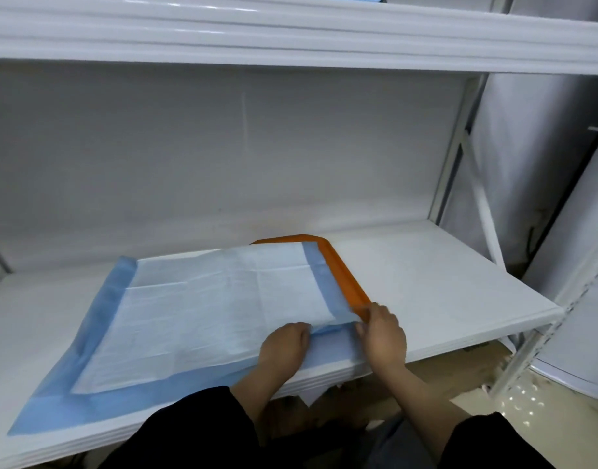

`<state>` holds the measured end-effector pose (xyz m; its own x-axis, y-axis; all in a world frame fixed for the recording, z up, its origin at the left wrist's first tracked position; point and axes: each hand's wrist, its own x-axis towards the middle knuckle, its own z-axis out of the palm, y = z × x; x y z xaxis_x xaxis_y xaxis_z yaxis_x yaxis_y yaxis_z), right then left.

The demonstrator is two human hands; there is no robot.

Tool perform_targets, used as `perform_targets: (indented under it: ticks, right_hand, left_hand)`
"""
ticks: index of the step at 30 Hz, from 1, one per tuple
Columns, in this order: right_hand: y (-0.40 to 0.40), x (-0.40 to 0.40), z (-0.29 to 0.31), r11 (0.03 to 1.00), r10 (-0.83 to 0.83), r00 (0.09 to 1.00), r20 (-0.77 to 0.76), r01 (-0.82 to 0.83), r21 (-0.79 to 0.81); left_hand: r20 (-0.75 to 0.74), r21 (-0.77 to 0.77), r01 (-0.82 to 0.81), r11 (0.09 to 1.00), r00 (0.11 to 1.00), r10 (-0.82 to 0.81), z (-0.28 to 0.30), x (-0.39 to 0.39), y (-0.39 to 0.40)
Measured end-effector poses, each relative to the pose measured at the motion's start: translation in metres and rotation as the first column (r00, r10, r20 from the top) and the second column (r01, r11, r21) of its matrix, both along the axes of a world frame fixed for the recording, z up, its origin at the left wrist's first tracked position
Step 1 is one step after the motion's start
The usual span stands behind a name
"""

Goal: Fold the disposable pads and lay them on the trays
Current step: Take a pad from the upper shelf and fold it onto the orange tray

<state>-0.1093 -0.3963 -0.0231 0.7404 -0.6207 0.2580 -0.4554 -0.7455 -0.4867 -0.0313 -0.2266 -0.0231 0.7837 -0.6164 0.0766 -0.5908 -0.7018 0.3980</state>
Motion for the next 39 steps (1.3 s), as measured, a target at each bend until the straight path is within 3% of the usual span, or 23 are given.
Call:
perform_targets:
  ticks: [1, 3, 6, 8, 11, 13, 18, 23, 24, 27, 31, 35, 37, 39]
  right_hand:
    - [-0.004, -0.003, 0.002, 0.973, -0.106, 0.994, -0.001, 0.104, 0.207]
    - [-0.012, -0.005, 0.0, 0.811, -0.234, 0.971, -0.045, 0.22, 0.543]
    - [-0.017, -0.004, -0.003, 0.693, -0.2, 0.966, -0.166, 0.259, 0.672]
    - [-0.017, -0.002, -0.004, 0.571, -0.209, 0.967, -0.147, 0.243, 0.784]
    - [-0.02, -0.001, -0.006, 0.403, -0.19, 0.965, -0.181, 0.245, 0.882]
    - [-0.022, -0.002, -0.005, 0.367, -0.159, 0.968, -0.192, 0.238, 0.899]
    - [-0.025, -0.001, 0.003, 0.534, -0.184, 0.979, -0.087, 0.174, 0.828]
    - [-0.017, 0.0, 0.01, 0.421, -0.198, 0.98, -0.023, 0.107, 0.901]
    - [-0.015, 0.001, 0.012, 0.468, -0.157, 0.987, -0.034, 0.104, 0.878]
    - [-0.016, 0.012, 0.012, 0.763, -0.017, 0.995, -0.101, 0.078, 0.641]
    - [-0.02, 0.023, 0.025, 0.877, -0.092, 0.995, 0.039, 0.062, 0.477]
    - [-0.012, 0.025, 0.041, 0.867, -0.182, 0.932, 0.313, 0.002, 0.498]
    - [-0.006, 0.028, 0.046, 0.824, -0.228, 0.857, 0.462, -0.083, 0.56]
    - [-0.003, 0.028, 0.05, 0.783, -0.301, 0.774, 0.557, -0.132, 0.607]
  left_hand:
    - [-0.001, -0.031, 0.011, 0.999, 1.0, -0.011, -0.001, 0.001, 0.002]
    - [-0.013, -0.052, 0.077, 0.996, 0.997, -0.078, -0.002, 0.002, 0.008]
    - [0.006, 0.061, 0.226, 0.972, 0.974, -0.226, -0.005, -0.001, 0.014]
    - [0.019, 0.228, 0.291, 0.929, 0.953, -0.303, -0.008, -0.003, 0.016]
    - [-0.028, 0.385, 0.298, 0.873, 0.95, -0.312, -0.013, -0.005, 0.015]
    - [-0.03, 0.425, 0.297, 0.855, 0.949, -0.315, -0.015, -0.006, 0.013]
    - [-0.006, 0.421, 0.263, 0.868, 0.958, -0.287, -0.02, -0.005, 0.008]
    - [-0.017, 0.403, 0.21, 0.891, 0.975, -0.222, -0.018, -0.005, 0.007]
    - [-0.014, 0.39, 0.207, 0.897, 0.976, -0.218, -0.018, -0.005, 0.007]
    - [0.044, 0.345, 0.189, 0.919, 0.975, -0.217, -0.018, -0.001, 0.012]
    - [0.082, 0.265, 0.155, 0.952, 0.98, -0.182, -0.014, 0.007, 0.02]
    - [0.095, -0.038, -0.009, 0.999, 0.995, 0.013, -0.009, 0.013, 0.021]
    - [0.004, -0.237, -0.096, 0.967, 0.995, 0.1, -0.006, 0.01, 0.015]
    - [-0.011, -0.324, -0.085, 0.942, 0.996, 0.087, -0.005, 0.002, 0.008]
